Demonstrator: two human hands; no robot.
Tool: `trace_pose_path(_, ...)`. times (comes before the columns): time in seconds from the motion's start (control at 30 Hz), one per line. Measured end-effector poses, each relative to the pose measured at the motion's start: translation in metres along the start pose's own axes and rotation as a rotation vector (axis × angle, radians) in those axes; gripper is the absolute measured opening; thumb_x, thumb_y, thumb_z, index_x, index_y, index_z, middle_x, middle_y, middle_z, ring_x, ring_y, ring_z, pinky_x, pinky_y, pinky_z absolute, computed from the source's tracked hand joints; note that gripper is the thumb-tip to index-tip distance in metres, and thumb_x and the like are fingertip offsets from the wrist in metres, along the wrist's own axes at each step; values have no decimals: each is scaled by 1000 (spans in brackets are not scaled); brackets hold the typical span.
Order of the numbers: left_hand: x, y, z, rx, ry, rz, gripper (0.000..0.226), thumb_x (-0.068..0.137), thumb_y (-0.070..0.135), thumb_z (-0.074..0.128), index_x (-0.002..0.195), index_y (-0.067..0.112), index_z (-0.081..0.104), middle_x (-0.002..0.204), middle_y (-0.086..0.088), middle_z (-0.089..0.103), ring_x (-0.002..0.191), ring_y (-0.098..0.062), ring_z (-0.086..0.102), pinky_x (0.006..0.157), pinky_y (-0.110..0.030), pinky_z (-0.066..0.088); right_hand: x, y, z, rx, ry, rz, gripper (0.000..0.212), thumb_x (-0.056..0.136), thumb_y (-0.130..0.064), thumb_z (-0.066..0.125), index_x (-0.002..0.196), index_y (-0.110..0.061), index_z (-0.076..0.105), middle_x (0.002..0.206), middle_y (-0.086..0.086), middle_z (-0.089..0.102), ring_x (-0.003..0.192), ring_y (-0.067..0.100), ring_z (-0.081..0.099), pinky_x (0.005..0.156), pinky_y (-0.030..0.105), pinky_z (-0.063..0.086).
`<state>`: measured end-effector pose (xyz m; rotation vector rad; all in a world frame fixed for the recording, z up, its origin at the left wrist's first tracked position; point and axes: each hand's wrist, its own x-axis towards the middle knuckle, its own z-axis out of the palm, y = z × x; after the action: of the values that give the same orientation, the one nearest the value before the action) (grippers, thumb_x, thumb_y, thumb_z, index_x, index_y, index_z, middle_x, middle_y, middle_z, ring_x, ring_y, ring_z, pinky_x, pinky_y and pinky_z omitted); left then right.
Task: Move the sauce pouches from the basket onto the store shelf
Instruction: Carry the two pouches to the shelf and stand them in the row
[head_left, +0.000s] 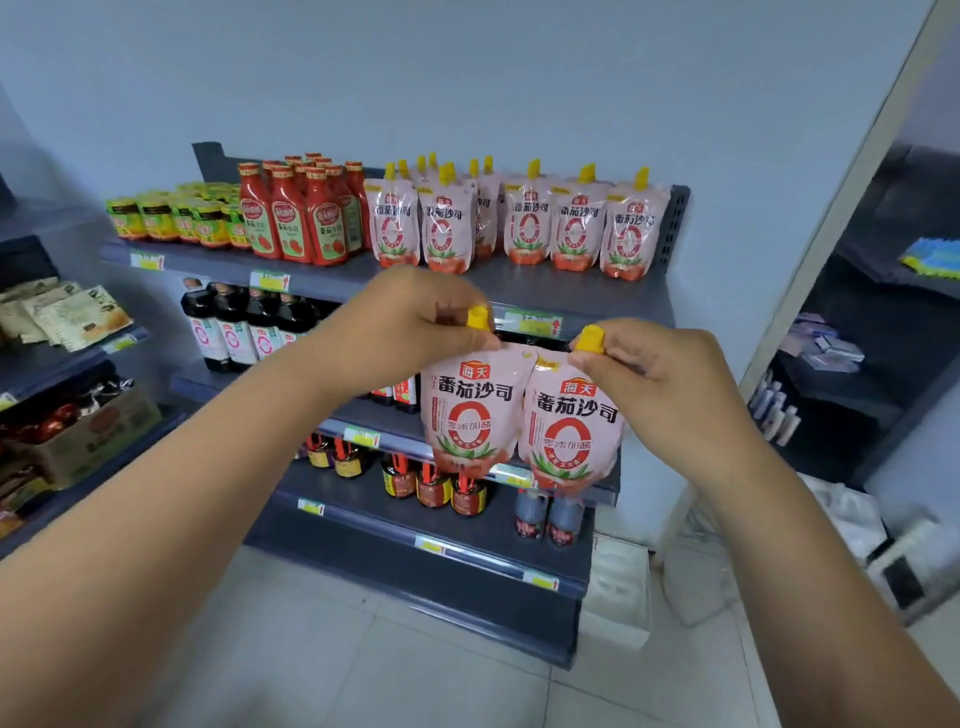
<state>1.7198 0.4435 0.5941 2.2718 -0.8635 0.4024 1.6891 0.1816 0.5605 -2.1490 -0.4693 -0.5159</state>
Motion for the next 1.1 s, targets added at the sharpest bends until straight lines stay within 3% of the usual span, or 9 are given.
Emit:
trace_pose_path(0.13, 42, -43, -21, -40, -16, 7, 20, 90, 30, 76, 83, 10, 73, 71, -6, 66, 64, -21, 59, 58, -33, 46, 46, 2, 22, -25, 41, 47, 18, 95, -31, 68, 90, -15, 74, 85, -2, 78, 82, 12, 73, 74, 50, 59)
trace_pose_path(0.27, 84, -73, -35, -44, -53, 11, 17, 91, 29, 75, 85, 14, 73, 69, -5, 63, 60, -11, 54, 58, -30, 43, 90, 9, 32, -35, 90, 68, 22, 94, -31, 68, 93, -10, 75, 89, 5, 77, 86, 20, 72, 79, 52, 58)
trace_pose_path(0.43, 131, -111, -38, -80, -42, 41, 21, 88, 31, 77, 85, 10, 73, 77, -18, 66, 73, -36, 61, 63, -43, 49, 144, 32, 37, 15, 140, 64, 23, 94, -26, 72, 91, -3, 74, 90, 22, 73, 88, 39, 68, 82, 59, 56)
trace_pose_path(0.6, 186, -147, -42, -67, -33, 50, 26, 87, 29, 78, 84, 4, 72, 74, -21, 62, 59, -16, 50, 55, -28, 40, 200, 60, 36, 105, 198, 95, 20, 93, -21, 74, 86, -2, 73, 82, 20, 73, 83, 40, 69, 76, 57, 57)
trace_pose_path(0.73, 238, -169, -48, -39, -8, 60, 19, 85, 30, 81, 87, 12, 76, 77, -17, 68, 69, -33, 61, 61, -40, 50, 237, 83, 29, 113, 227, 101, 14, 93, -21, 73, 89, -9, 78, 82, 10, 78, 81, 30, 74, 77, 52, 58)
trace_pose_path(0.8, 264, -178, -52, -29, 1, 48, 18, 84, 30, 82, 87, 12, 77, 78, -16, 69, 64, -23, 61, 61, -41, 51, 252, 92, 23, 119, 257, 115, 9, 92, -21, 74, 89, -15, 79, 82, 3, 79, 79, 24, 75, 76, 48, 59)
trace_pose_path(0.87, 289, -185, -54, -23, 20, 38, 19, 82, 30, 83, 87, 13, 78, 78, -12, 72, 65, -17, 63, 64, -39, 53, 264, 100, 18, 96, 239, 118, 13, 91, -22, 75, 88, -10, 79, 79, 7, 78, 77, 28, 74, 74, 50, 59)
trace_pose_path(0.97, 319, -196, -54, -12, 22, 10, 21, 79, 29, 86, 88, 11, 79, 81, -9, 76, 79, -26, 73, 73, -42, 58, 279, 107, 15, 8, 159, 76, 29, 89, -25, 76, 85, 3, 72, 81, 26, 69, 78, 44, 65, 71, 54, 56)
trace_pose_path(1.1, 352, -213, -44, 9, -39, -2, 20, 76, 24, 88, 87, 9, 80, 84, -4, 78, 82, -21, 75, 77, -39, 59, 295, 106, 18, 3, 96, 92, 27, 79, -37, 74, 79, -11, 76, 73, 14, 73, 75, 36, 70, 66, 46, 57)
